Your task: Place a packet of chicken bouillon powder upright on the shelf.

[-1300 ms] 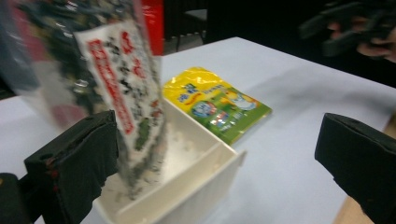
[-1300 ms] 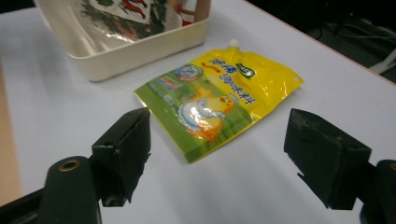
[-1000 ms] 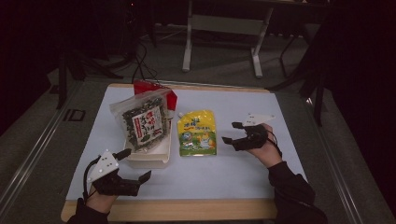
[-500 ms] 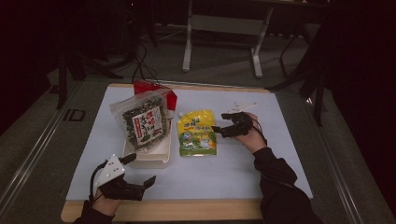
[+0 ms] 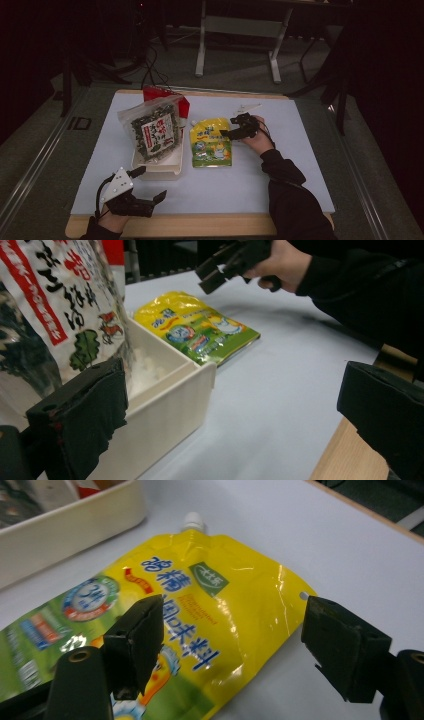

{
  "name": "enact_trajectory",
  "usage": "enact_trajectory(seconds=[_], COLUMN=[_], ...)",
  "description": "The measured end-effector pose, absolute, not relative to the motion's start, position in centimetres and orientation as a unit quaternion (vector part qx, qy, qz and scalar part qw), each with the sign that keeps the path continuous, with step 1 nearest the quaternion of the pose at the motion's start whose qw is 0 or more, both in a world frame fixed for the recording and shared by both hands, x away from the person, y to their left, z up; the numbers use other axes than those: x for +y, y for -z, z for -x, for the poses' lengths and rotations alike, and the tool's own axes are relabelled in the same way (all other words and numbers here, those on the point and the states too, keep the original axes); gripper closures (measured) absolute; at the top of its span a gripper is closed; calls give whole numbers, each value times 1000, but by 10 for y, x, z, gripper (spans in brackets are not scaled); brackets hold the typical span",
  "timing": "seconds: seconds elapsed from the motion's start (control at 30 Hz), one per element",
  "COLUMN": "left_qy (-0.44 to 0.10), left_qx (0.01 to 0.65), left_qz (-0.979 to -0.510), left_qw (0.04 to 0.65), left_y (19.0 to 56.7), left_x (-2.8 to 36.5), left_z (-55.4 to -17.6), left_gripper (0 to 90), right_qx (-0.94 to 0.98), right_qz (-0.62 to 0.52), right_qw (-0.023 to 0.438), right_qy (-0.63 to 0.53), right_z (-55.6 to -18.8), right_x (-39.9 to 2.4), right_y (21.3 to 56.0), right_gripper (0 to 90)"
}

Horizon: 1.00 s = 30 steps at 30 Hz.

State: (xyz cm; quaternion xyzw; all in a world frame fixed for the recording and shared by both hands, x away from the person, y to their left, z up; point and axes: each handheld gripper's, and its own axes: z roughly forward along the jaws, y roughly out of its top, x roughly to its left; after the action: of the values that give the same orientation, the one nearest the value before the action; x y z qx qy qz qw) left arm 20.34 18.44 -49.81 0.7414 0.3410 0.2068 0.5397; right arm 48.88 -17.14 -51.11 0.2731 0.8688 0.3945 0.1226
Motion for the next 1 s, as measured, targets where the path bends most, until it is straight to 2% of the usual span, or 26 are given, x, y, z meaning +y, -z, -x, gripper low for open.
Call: enact_trajectory(seconds=[0.43,0.47,0.67,0.8,1.0], left_qy=[-195,-193,-192,-191,-187], left_qx=[340,341,342,336,336], left_qz=[-746,-747,-750,-753,-755], left_qw=[538,537,533,532,531], left_y=[503,503,504,504,505], left_x=[184,184,183,181,179], left_z=[-202,-202,-202,-201,-203], left_gripper=[12,12,12,12,12], right_qx=[890,891,897,896,899], right_qz=[-298,-302,-295,-297,-293], right_qw=[109,95,97,99,105], right_qy=[-328,-324,-314,-315,-308], right_z=[-531,-535,-538,-534,-526], right_x=[-147,-146,-142,-142,-139], right_y=[536,542,547,546,542], right_gripper=[103,93,93,148,339])
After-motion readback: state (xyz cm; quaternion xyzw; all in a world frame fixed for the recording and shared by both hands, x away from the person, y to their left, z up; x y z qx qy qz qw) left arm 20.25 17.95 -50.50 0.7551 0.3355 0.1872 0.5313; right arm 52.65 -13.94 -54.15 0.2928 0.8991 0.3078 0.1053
